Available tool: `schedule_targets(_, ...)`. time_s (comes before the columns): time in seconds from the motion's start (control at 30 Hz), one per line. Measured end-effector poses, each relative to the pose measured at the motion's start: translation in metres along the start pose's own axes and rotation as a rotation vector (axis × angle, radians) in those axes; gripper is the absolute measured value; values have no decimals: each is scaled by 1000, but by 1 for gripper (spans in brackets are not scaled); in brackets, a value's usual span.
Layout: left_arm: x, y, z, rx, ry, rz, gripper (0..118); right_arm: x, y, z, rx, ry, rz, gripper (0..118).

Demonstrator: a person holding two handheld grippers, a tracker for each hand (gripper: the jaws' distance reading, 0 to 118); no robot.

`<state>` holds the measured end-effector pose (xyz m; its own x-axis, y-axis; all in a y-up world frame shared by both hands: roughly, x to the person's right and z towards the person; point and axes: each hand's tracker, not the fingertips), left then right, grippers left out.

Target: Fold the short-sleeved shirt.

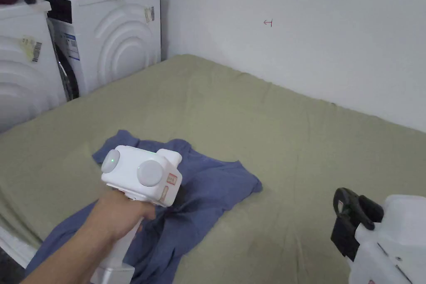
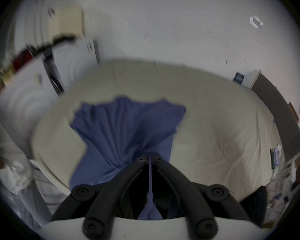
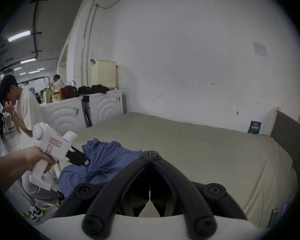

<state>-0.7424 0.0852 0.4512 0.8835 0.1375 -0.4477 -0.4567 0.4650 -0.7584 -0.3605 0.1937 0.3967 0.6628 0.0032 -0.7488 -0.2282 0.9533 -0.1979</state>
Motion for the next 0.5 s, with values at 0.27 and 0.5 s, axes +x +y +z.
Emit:
schedule_targets(0.27,17,20,-64,65,60,-116,118,19,-11,-38,-59,-35,1,0)
schedule_targets(0.5,15,37,-146,-18,102,-113,117,26,-25,-55,-111,-57,9,0)
